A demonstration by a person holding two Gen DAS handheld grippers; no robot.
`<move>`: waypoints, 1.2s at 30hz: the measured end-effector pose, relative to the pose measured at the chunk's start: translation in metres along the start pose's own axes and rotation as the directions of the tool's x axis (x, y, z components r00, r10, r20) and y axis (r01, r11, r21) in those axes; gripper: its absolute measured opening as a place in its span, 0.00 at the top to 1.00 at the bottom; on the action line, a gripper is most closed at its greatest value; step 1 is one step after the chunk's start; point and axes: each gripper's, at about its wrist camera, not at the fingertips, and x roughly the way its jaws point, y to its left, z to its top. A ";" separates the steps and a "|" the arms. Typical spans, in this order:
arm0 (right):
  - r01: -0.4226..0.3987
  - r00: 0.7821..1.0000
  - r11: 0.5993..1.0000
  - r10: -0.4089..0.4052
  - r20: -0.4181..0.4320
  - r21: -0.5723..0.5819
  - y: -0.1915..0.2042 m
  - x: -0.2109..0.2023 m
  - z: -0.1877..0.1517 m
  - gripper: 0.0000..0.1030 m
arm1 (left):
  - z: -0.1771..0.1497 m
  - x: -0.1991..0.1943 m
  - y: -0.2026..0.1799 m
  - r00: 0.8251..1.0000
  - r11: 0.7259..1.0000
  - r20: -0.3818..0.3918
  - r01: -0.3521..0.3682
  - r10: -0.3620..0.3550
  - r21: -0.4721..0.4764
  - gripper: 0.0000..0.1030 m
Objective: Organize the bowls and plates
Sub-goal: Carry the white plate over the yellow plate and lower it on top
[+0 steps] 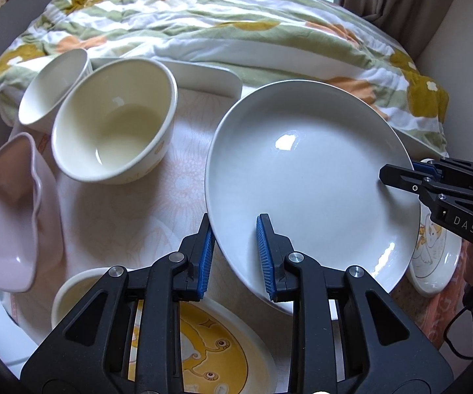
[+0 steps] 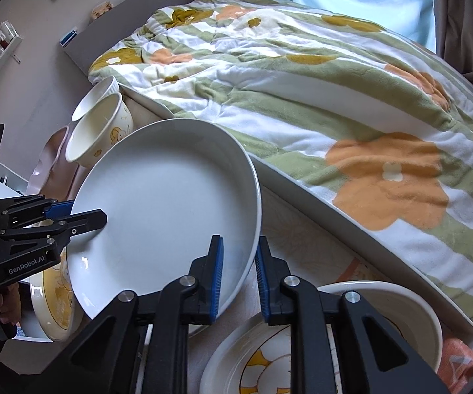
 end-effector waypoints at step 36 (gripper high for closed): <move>0.136 0.977 0.908 -0.190 0.100 0.397 0.213 -0.027 -0.124 0.83 | -0.121 -0.075 0.137 0.988 0.930 -0.013 0.149 -0.154 0.337 0.78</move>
